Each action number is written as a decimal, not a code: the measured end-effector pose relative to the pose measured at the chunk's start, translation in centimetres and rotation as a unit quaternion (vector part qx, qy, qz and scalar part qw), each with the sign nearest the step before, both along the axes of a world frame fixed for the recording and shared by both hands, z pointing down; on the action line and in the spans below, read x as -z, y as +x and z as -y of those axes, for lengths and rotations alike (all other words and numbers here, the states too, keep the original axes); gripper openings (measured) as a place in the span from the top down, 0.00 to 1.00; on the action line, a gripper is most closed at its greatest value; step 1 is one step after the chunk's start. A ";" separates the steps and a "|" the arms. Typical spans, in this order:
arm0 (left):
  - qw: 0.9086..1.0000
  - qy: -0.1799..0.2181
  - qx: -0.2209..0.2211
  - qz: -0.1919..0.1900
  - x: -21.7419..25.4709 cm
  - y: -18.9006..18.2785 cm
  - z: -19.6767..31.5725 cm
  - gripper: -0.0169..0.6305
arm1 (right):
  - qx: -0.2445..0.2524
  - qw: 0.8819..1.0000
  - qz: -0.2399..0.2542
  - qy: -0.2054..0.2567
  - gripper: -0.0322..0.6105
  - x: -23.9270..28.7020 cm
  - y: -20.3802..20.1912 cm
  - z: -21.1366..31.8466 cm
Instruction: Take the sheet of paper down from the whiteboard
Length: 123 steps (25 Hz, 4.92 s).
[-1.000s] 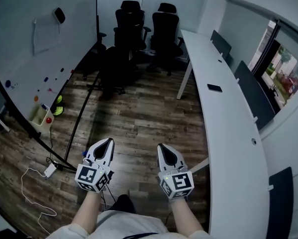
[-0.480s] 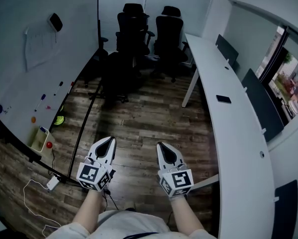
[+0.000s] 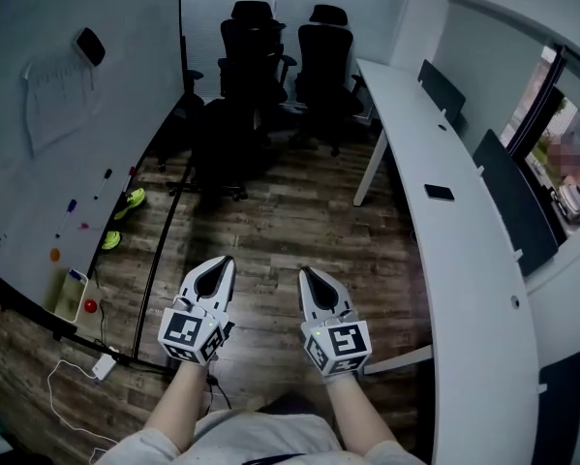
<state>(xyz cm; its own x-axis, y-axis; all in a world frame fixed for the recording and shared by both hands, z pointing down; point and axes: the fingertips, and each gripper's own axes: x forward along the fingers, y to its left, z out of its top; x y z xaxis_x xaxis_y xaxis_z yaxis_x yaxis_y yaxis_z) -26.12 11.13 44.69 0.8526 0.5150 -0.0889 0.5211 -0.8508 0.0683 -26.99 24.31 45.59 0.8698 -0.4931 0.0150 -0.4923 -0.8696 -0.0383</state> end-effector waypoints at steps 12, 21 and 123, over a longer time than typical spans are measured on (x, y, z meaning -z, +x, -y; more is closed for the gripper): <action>1.000 -0.002 0.022 0.007 -0.7 10.3 -0.5 0.95 | 0.037 0.999 -0.011 0.005 0.92 0.6 11.7 -0.1; 0.996 -0.005 0.082 0.014 -0.7 19.1 0.8 0.95 | 0.114 0.993 -0.003 -0.004 0.92 0.3 21.9 2.3; 0.709 0.096 0.698 0.021 9.1 20.0 42.5 0.95 | 0.745 0.655 -0.122 0.032 0.92 9.4 28.0 53.3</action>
